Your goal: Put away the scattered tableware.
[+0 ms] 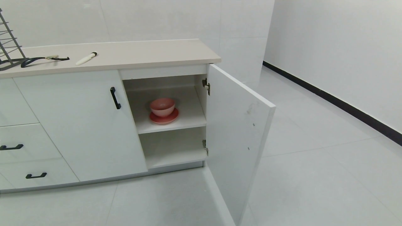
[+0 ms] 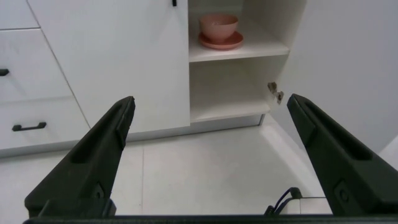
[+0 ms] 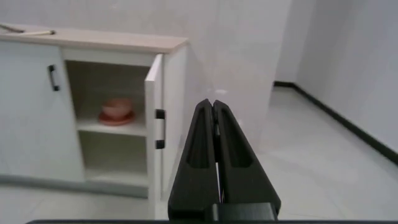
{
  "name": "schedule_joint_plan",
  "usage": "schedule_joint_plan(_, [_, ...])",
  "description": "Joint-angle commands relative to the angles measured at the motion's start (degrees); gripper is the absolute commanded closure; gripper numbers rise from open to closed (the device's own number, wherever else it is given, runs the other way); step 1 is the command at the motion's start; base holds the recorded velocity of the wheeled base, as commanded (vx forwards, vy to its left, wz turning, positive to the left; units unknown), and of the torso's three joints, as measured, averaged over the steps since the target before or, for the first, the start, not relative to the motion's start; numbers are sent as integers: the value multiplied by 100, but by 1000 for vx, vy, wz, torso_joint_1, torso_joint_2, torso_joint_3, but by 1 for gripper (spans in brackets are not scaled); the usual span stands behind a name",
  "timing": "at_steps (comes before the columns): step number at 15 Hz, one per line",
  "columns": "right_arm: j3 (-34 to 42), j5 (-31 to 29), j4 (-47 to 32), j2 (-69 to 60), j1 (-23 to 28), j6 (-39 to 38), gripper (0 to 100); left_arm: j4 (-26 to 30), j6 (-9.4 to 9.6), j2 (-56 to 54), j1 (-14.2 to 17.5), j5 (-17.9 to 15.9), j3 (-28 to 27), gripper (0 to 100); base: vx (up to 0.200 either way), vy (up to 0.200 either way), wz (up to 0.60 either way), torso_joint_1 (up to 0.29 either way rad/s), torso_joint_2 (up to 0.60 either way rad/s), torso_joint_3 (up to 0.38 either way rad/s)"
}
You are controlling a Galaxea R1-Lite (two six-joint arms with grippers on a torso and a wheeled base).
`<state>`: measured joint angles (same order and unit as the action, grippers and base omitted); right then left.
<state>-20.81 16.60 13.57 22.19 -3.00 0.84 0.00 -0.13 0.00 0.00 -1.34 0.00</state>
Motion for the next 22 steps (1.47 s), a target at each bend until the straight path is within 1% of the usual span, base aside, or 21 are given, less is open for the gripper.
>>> schedule_joint_plan(1, [-398,352,93,1508,-403,4,100,0,5,0,0,2,0,0,0,0,0,0,0,0])
schedule_joint_plan(2, [-398,352,93,1508,-403,4,100,0,5,0,0,2,0,0,0,0,0,0,0,0])
schedule_joint_plan(3, [-433,361,102,2035,-711,65,100,0,5,0,0,2,0,0,0,0,0,0,0,0])
schedule_joint_plan(4, [-477,361,102,2281,-825,65,100,0,-4,0,0,2,0,0,0,0,0,0,0,0])
schedule_joint_plan(6, [-556,361,181,2782,-895,74,100,0,-4,0,0,2,0,0,0,0,0,0,0,0])
schedule_joint_plan(9, [-433,352,1007,3767,-1010,232,100,0,-4,0,0,2,0,0,0,0,0,0,0,0])
schedule_joint_plan(10, [-275,344,1341,4004,-1010,259,100,0,-4,0,0,2,0,0,0,0,0,0,0,0])
schedule_joint_plan(13, [-99,352,2001,4540,-1018,250,100,0,-4,0,0,2,0,0,0,0,0,0,0,0])
schedule_joint_plan(16, [-28,396,2818,5340,-1326,329,100,0,5,0,0,2,0,0,0,0,0,0,0,0])
schedule_joint_plan(17, [-28,396,2818,5340,-1326,329,100,0,5,0,0,2,0,0,0,0,0,0,0,0])
schedule_joint_plan(18, [-28,607,3099,5630,-1432,347,100,0,-4,0,0,2,0,0,0,0,0,0,0,0])
schedule_joint_plan(20, [-81,625,3187,5885,-1467,347,100,0,-4,0,0,2,0,0,0,0,0,0,0,0])
schedule_joint_plan(22, [-64,634,3442,6043,-1476,338,100,0,5,0,0,2,0,0,0,0,0,0,0,0])
